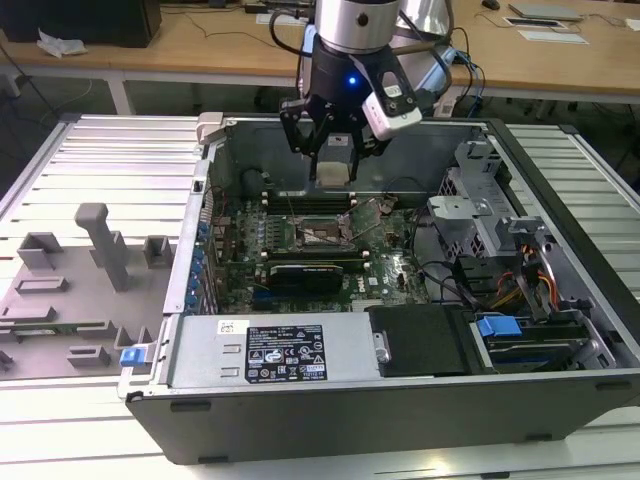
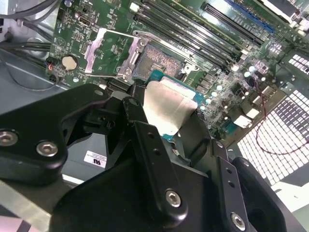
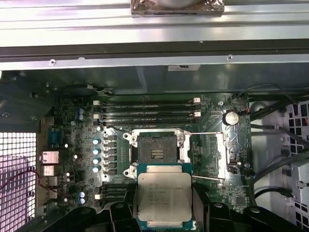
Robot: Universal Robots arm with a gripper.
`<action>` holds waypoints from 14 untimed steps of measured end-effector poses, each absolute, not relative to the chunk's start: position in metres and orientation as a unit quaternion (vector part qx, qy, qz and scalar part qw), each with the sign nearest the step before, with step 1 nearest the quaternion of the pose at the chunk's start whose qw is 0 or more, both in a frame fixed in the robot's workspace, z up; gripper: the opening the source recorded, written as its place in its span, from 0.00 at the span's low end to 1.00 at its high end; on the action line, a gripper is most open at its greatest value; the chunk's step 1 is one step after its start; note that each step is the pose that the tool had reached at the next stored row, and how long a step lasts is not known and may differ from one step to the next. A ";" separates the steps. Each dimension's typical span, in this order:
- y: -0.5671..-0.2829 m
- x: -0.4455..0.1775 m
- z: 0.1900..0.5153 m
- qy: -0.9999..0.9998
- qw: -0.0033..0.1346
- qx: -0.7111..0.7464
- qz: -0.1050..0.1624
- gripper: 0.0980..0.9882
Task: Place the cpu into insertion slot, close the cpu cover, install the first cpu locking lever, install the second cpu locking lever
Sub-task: 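Place the cpu into insertion slot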
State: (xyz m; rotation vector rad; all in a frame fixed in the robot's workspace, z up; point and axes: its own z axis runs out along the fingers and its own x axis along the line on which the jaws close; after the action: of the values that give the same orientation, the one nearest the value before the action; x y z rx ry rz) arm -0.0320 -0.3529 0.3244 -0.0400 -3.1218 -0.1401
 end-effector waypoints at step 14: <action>-0.353 -0.032 0.307 -0.999 0.008 -0.013 -0.045 0.49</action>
State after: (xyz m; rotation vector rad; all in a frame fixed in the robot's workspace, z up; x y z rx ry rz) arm -0.0323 -0.3529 0.3067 -0.0398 -3.1225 -0.1402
